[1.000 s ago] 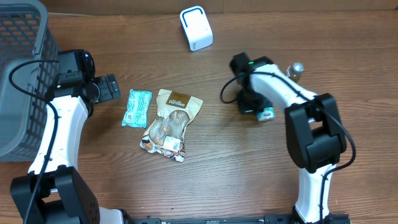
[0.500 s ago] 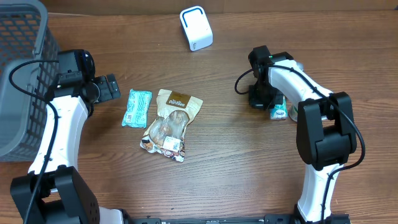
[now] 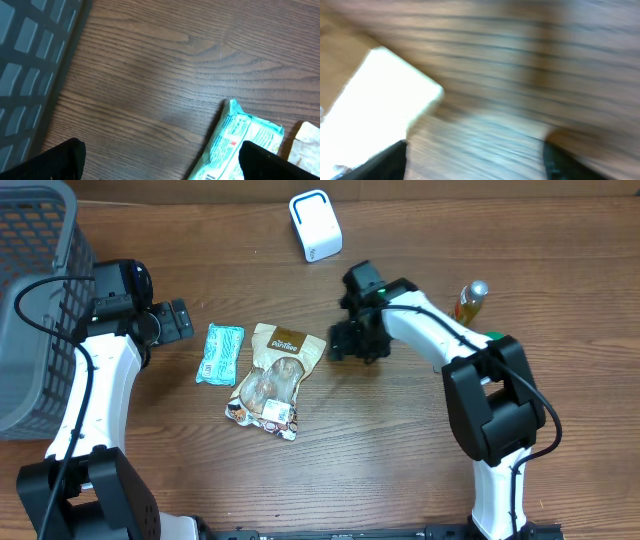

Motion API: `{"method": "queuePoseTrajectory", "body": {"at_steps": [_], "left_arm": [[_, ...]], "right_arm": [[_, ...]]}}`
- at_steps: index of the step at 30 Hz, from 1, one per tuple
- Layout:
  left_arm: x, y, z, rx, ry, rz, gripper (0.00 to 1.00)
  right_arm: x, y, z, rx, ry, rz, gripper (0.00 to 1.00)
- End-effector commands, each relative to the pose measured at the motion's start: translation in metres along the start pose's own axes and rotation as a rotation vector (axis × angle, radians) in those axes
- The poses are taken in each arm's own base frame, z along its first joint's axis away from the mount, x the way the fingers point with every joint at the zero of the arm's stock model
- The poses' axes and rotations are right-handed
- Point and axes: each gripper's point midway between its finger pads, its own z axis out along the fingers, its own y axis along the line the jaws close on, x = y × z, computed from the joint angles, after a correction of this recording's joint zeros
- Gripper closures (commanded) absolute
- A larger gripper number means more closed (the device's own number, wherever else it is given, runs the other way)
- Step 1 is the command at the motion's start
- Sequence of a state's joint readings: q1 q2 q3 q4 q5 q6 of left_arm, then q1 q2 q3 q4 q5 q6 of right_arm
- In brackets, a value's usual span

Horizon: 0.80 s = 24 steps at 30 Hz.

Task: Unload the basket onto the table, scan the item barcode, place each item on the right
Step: 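Move the right gripper left onto the Pantree snack bag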

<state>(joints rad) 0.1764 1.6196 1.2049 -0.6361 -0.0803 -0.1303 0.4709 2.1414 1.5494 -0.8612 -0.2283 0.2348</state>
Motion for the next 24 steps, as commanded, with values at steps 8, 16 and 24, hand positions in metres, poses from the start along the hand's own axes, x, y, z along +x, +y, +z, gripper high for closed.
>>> {"method": "queuePoseTrajectory", "body": {"at_steps": [8,16,24], "left_arm": [[-0.01,-0.003,-0.009,0.003,-0.034,0.015,0.0],[-0.01,-0.003,-0.009,0.003,-0.034,0.015,0.01],[-0.01,-0.003,-0.009,0.003,-0.034,0.015,0.0]], "right_arm": [[-0.044,0.07,-0.072,-0.132,-0.093,-0.112,0.0],[-0.028,0.109,-0.054,-0.196,-0.082,-0.219,0.0],[0.015,0.164,-0.03,-0.213,-0.05,-0.478,0.0]]}}
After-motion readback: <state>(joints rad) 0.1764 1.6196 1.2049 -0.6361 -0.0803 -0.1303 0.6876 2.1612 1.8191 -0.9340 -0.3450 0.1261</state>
